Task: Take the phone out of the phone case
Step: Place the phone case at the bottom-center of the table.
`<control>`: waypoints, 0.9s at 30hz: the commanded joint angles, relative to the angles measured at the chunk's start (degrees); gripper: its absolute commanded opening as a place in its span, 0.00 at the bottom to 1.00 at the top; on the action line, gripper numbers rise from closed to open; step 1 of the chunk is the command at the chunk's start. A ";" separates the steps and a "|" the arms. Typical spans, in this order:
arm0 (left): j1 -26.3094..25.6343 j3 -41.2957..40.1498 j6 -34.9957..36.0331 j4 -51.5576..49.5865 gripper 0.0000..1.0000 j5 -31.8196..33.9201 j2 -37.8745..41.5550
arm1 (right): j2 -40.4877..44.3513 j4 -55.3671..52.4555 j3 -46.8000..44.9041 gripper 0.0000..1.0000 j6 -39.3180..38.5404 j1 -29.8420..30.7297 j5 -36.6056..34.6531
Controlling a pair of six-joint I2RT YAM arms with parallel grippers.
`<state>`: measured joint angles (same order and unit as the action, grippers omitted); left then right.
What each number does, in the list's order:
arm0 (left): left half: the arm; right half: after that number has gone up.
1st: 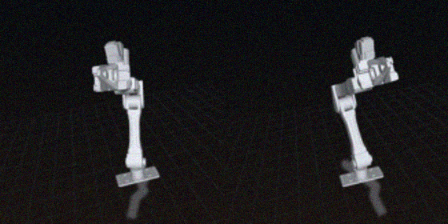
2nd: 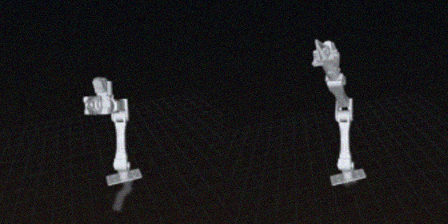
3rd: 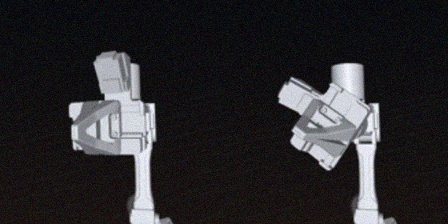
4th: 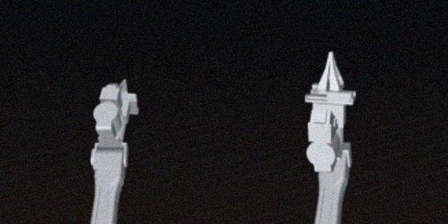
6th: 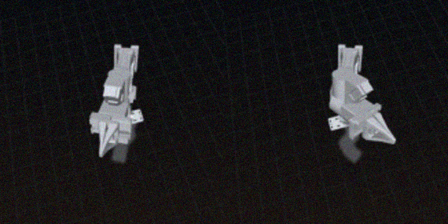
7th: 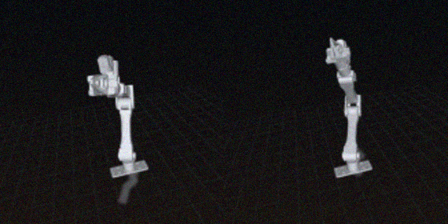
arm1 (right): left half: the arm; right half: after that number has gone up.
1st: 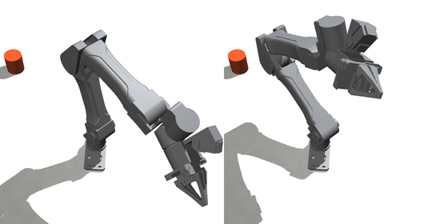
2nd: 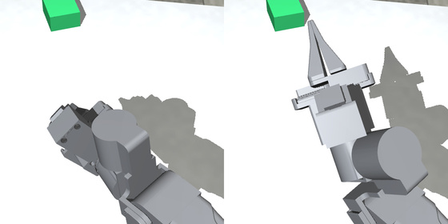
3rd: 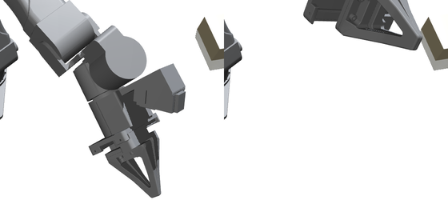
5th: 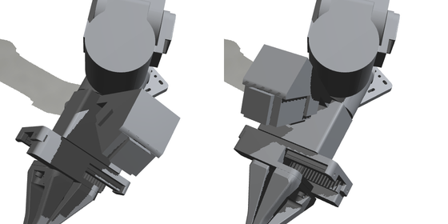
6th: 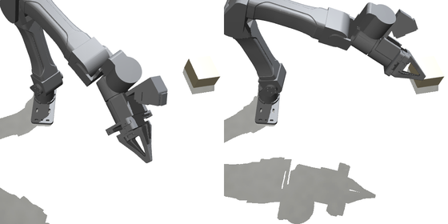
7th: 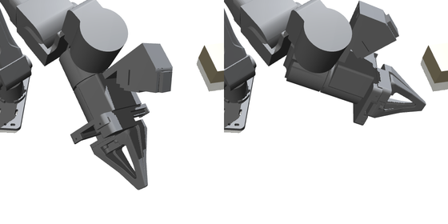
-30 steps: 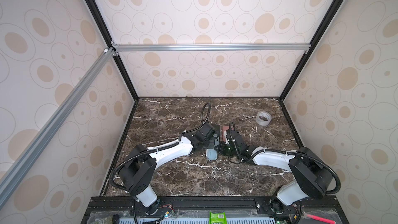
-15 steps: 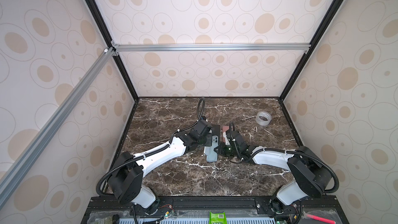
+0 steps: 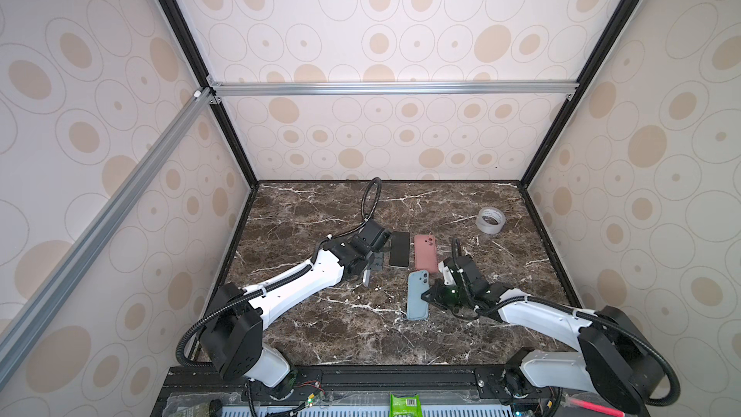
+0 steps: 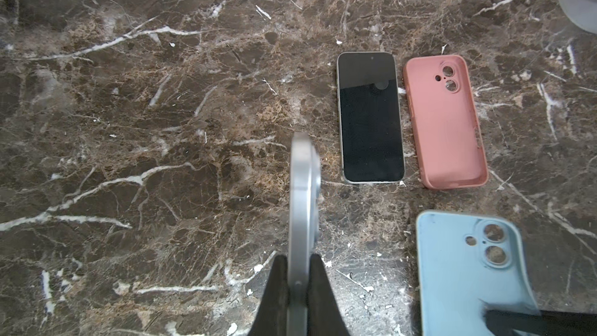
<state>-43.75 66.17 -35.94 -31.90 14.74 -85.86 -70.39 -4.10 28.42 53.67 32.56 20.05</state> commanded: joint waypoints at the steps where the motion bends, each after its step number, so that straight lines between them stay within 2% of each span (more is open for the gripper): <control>1: 0.09 3.51 0.23 -1.42 0.00 1.96 -0.76 | 3.19 -10.64 -0.85 0.00 -4.96 -4.27 3.78; 3: -0.13 3.86 -0.07 -1.41 0.00 1.80 -1.55 | 3.59 -13.01 -1.26 0.00 -6.84 -7.29 6.86; 9: -1.55 5.57 -0.62 -2.07 0.00 1.64 -3.89 | 0.89 -11.21 -1.97 0.00 -7.97 -8.48 7.72; 16: -3.26 6.63 -1.76 -3.34 0.00 2.47 -5.40 | -0.96 -7.22 -3.05 0.14 -7.88 -9.03 6.63; 22: -5.38 8.70 -3.67 -4.89 0.00 3.12 -8.67 | -1.48 -6.20 -3.38 0.37 -8.77 -9.52 7.24; 25: -7.01 10.77 -5.19 -7.09 0.00 4.53 -11.15 | 1.07 -10.29 -2.92 0.51 -10.64 -9.78 3.82; 27: -8.19 12.18 -6.39 -8.49 0.00 5.39 -12.78 | 4.62 -15.51 -1.90 0.69 -12.34 -9.75 -1.68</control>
<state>-50.15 74.61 -39.18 -36.86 16.88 -97.36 -69.21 -12.43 25.56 44.21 23.07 25.04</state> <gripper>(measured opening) 0.100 0.633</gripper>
